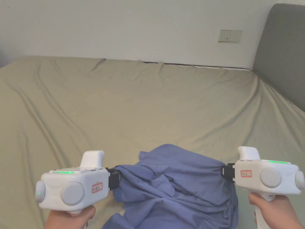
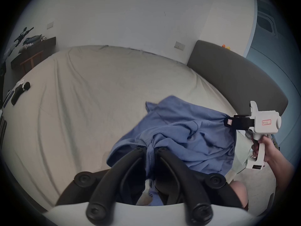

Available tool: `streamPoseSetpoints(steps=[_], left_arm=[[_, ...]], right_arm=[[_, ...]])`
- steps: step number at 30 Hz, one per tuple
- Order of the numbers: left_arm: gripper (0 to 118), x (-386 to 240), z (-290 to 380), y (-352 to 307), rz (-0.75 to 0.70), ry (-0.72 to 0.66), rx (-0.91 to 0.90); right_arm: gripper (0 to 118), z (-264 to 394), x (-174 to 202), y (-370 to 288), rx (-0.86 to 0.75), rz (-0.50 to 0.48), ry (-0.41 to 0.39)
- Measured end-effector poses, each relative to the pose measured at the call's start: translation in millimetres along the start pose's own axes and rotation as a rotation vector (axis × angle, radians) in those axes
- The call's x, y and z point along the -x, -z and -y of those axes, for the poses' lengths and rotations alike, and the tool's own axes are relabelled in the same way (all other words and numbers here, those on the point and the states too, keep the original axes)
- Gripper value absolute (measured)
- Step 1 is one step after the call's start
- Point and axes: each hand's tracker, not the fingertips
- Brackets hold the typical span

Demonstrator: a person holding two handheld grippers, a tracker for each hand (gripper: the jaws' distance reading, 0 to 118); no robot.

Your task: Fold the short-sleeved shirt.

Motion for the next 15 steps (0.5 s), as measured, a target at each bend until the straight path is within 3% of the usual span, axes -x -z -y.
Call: streamPoseSetpoints(steps=[7, 10, 13, 15], left_arm=[[7, 1, -45, -81, -0.024, -0.003, -0.220], [7, 1, -63, -125, -0.016, -0.002, -0.319], [7, -4, -78, -172, -0.024, 0.028, -0.413], [7, -8, -84, -207, -0.013, 0.037, -0.490]], right_arm=[[4, -26, 24, -98, -0.254, -0.071, 0.049], [4, -33, 41, -145, -0.358, -0.087, -0.018], [4, -40, 51, -190, -0.438, -0.172, 0.067], [4, -44, 60, -220, -0.510, -0.214, 0.077]])
